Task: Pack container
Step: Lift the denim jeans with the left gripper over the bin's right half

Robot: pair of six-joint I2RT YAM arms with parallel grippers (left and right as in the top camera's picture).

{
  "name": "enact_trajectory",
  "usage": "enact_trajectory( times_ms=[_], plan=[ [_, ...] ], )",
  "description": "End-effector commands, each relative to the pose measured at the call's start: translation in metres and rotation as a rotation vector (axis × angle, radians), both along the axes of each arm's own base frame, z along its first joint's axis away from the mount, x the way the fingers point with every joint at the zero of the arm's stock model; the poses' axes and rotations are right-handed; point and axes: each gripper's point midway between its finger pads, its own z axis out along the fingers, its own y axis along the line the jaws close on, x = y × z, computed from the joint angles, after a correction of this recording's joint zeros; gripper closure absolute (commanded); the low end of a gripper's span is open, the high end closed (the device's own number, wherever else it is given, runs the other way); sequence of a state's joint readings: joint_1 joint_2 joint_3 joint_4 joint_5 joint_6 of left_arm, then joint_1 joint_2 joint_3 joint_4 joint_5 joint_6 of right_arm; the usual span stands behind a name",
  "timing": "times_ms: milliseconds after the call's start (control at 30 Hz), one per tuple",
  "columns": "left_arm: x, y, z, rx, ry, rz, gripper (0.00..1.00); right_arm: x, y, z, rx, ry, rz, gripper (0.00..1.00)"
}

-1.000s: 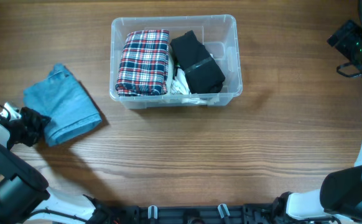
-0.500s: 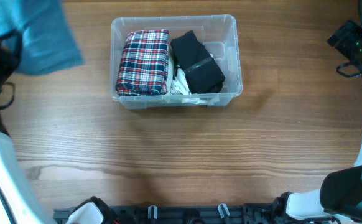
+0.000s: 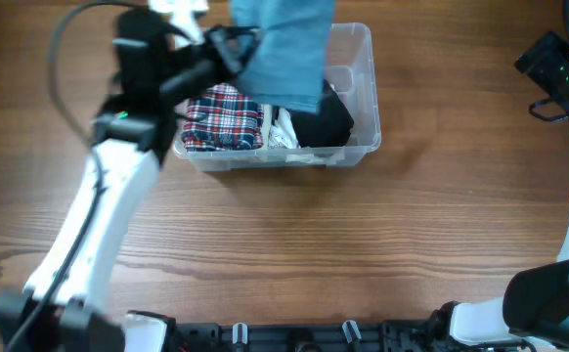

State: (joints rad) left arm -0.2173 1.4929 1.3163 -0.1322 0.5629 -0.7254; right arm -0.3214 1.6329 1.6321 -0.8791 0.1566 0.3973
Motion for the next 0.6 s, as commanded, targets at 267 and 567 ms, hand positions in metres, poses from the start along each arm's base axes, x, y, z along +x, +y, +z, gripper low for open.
enact_trajectory(
  times_ms=[267, 567],
  plan=[
    [0.029, -0.098, -0.087, -0.044, 0.205, 0.121, 0.96, 0.002, 0.003, -0.007, 0.019, 0.008, -0.001, 0.00],
    [0.016, -0.102, -0.124, -0.017, 0.364, 0.151, 0.96, 0.002, 0.003, -0.007, 0.019, 0.008, -0.001, 0.00]
  ],
)
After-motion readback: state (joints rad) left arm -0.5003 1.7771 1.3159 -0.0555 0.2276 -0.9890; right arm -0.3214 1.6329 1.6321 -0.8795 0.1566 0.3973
